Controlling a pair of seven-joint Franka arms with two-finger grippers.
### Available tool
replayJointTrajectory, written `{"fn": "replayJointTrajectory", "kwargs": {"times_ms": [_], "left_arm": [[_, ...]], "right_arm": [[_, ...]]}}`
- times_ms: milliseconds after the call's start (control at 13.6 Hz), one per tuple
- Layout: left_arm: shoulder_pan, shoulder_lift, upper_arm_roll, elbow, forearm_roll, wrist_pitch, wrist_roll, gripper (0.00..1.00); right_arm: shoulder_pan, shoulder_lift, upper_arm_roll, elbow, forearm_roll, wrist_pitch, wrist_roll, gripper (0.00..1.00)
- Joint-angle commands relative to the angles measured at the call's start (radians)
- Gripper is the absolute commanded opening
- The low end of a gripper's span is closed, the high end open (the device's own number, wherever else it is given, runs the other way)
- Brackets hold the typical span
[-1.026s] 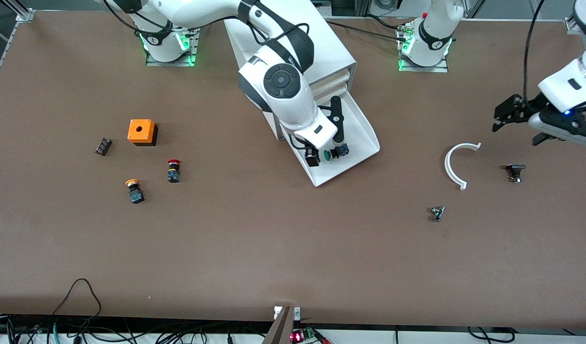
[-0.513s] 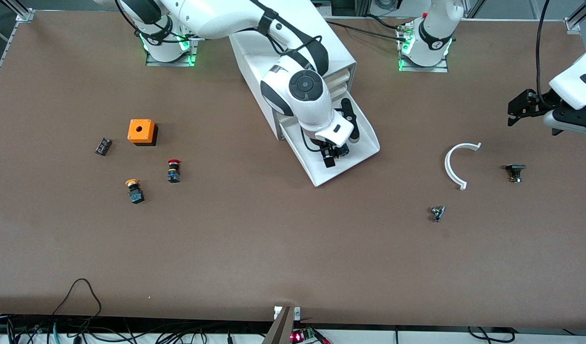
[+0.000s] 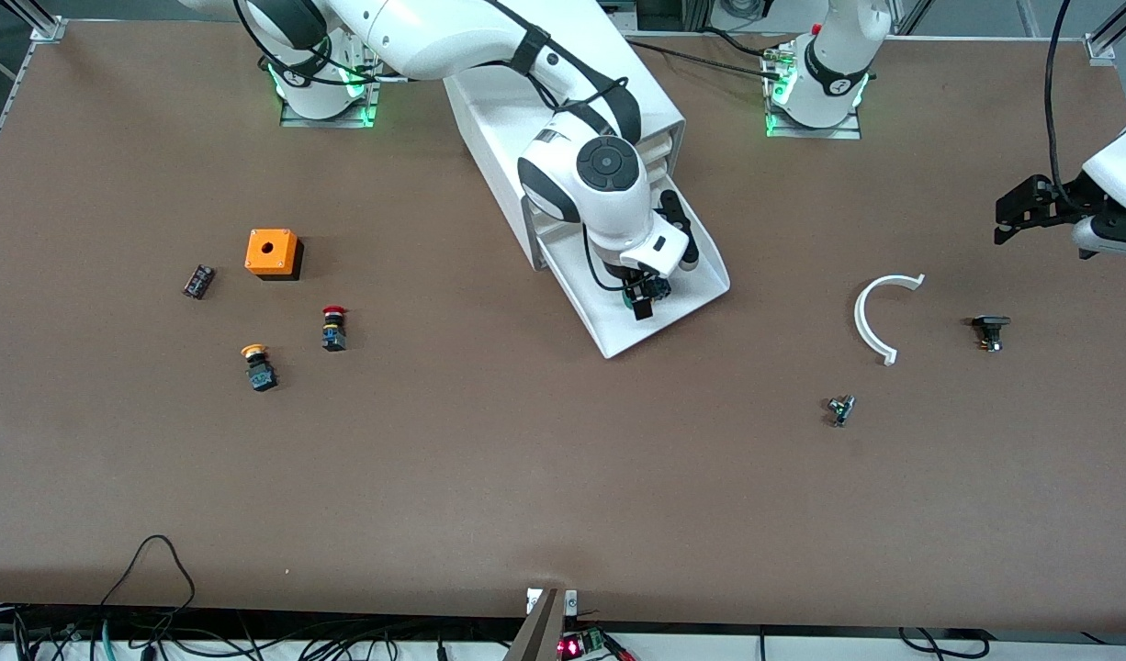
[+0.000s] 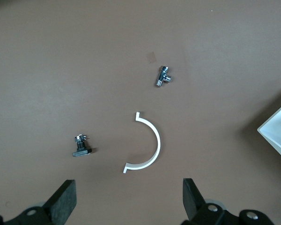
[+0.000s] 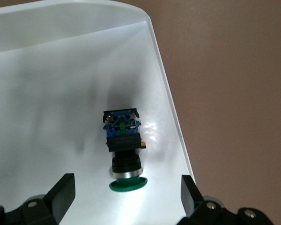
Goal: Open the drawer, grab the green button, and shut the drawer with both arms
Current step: 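Grasp the green-capped blue button in the drawer with the right gripper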
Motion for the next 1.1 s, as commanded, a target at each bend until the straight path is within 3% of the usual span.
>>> {"fn": "replayJointTrajectory", "kwargs": {"times_ms": [0, 366, 806, 1026], "left_arm": [[-0.005, 0.012, -0.006, 0.032, 0.009, -0.022, -0.001, 1.0], [-0.008, 0.015, -0.008, 0.061, 0.009, -0.028, 0.001, 1.0], [-0.008, 0.024, -0.009, 0.079, 0.009, -0.056, 0.002, 1.0], [-0.008, 0.028, -0.009, 0.084, 0.009, -0.061, 0.002, 1.0]], "right_arm": [[0.015, 0.055, -0.01, 0.036, -0.014, 0.059, -0.014, 1.0], [0.05, 0.066, -0.029, 0.021, -0.014, 0.06, -0.014, 0.96], [0.074, 0.066, -0.047, 0.021, -0.017, 0.058, -0.021, 0.51], [0.074, 0.063, -0.047, 0.021, -0.017, 0.058, -0.021, 0.36]]}}
